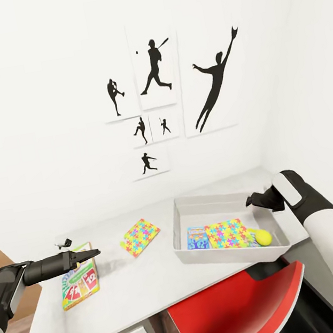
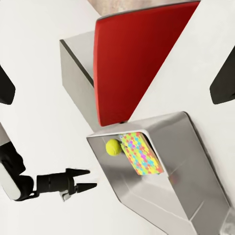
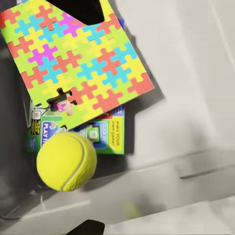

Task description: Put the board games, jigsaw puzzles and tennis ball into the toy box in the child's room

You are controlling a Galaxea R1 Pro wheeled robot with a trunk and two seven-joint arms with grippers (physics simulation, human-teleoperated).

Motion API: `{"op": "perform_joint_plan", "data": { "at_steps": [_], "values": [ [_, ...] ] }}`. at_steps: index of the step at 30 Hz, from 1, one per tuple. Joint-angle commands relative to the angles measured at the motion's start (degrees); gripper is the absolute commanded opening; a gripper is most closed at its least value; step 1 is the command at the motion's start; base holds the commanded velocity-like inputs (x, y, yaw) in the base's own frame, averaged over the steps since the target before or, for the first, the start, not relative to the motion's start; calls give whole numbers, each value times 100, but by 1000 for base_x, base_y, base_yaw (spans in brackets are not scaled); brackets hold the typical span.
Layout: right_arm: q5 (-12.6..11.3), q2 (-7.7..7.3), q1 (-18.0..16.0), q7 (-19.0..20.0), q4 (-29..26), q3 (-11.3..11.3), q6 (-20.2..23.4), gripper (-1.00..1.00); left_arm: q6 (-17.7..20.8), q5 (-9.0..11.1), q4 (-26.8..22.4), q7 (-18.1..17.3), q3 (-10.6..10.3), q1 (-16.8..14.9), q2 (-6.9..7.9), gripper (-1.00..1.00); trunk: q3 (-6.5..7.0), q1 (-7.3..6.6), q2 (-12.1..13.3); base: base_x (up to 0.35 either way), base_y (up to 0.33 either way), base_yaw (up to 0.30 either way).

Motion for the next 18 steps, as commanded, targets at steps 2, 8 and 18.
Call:
{"op": "perform_joint_plan", "data": {
  "at_steps": [2,8,18],
  "values": [
    [-60,-3,0,-50,-168,12,13,100,61,0,-1,-21,-2,-4,2,100,2,4,-12,0,0,4],
    [-71,4,39,-33,-568,23,13,100,61,0,-1,-21,-2,-4,2,100,49,4,-12,0,0,0],
    [-195,14,101,244,-686,18,13,100,61,0,-1,-21,-2,-4,2,100,142,4,-12,0,0,0]
  ]
}}
